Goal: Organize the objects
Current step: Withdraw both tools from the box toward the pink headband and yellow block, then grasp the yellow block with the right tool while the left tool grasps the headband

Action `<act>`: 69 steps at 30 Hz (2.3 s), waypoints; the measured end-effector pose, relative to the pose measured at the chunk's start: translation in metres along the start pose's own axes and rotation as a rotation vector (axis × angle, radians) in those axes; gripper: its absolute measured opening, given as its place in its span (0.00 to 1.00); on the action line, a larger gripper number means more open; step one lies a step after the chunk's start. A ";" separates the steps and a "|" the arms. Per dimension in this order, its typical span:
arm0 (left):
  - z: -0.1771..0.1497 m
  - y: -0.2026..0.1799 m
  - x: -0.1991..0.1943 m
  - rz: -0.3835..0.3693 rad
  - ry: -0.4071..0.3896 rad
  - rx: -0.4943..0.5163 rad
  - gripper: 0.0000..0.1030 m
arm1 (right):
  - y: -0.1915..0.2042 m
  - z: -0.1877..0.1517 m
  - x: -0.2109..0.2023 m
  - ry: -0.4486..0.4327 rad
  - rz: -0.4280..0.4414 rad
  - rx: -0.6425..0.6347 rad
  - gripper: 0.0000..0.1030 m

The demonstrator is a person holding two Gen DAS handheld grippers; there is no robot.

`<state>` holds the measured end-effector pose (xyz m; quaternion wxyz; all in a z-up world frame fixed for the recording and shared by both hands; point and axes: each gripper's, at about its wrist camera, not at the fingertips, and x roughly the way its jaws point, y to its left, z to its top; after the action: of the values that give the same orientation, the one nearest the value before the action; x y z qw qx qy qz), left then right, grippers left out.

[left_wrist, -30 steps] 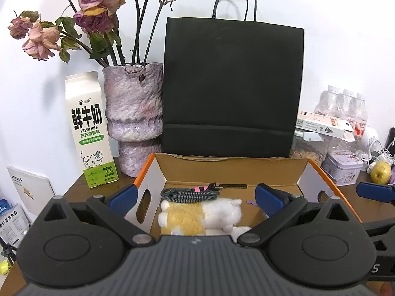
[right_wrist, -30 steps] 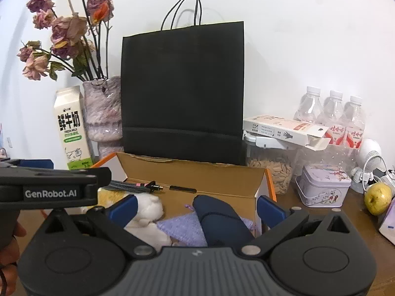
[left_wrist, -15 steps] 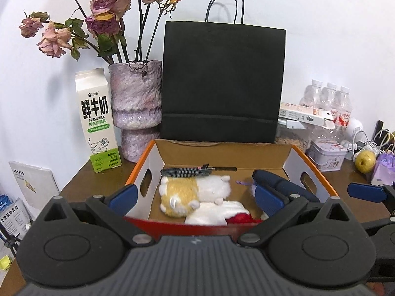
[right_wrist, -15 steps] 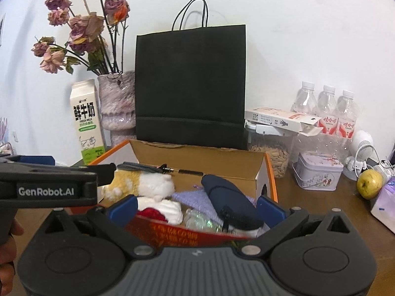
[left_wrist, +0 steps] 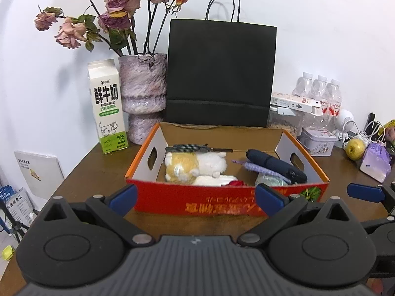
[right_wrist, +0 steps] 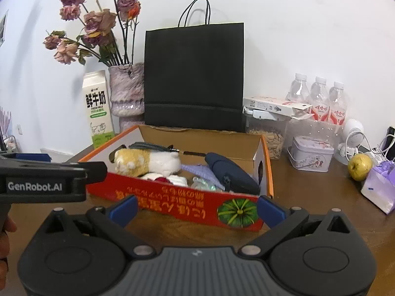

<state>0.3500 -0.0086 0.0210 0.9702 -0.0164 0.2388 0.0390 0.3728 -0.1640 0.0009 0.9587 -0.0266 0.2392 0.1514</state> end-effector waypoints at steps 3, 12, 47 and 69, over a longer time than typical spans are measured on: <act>-0.006 0.001 -0.009 0.003 0.009 0.003 1.00 | 0.002 -0.007 -0.009 0.007 0.002 -0.005 1.00; -0.025 0.007 -0.037 0.009 0.028 -0.012 1.00 | 0.009 -0.028 -0.039 0.026 0.004 -0.029 1.00; -0.082 0.001 -0.084 0.024 0.107 0.005 1.00 | 0.009 -0.108 -0.059 0.195 0.050 -0.053 0.49; -0.085 -0.036 -0.073 -0.029 0.117 0.051 1.00 | -0.017 -0.108 -0.070 0.107 0.052 -0.036 0.23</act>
<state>0.2492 -0.0541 -0.0196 0.9551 0.0025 0.2958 0.0180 0.2699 -0.2130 -0.0622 0.9396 -0.0459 0.2881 0.1789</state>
